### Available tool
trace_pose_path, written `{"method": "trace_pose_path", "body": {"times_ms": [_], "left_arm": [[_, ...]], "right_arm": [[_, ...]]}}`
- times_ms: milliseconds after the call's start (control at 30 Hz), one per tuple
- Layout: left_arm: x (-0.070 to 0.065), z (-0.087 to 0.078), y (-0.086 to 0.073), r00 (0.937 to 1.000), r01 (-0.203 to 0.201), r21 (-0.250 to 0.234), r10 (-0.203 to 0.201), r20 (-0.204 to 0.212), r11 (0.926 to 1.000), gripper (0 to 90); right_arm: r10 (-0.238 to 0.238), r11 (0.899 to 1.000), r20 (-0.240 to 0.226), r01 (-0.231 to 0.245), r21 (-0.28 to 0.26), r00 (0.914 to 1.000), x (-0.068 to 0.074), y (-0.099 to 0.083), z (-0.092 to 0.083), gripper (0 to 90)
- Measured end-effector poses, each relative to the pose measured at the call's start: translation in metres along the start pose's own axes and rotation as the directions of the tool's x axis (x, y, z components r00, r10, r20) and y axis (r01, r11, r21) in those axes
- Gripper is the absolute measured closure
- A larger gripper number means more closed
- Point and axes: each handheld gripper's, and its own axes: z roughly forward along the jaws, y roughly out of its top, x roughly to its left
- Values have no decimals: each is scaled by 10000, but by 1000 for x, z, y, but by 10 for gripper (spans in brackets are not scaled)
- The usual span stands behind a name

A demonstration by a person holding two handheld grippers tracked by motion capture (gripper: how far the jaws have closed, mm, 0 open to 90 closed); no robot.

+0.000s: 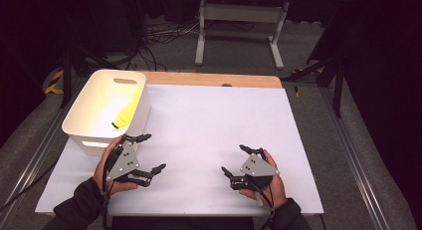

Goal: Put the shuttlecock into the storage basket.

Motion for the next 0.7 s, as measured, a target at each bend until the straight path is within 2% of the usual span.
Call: {"method": "trace_pose_path", "body": {"times_ms": [333,700], "left_arm": [[-9,8,-11,9994,-93,357,81,339,9993,69],[-8,2,-27,9992,113,648,-138,385,9978,67]], "right_arm": [[-70,10000,-57,70,3,10000,3,-1,0,141],[-226,9997,-118,226,45,9997,7,-2,2,138]]}}
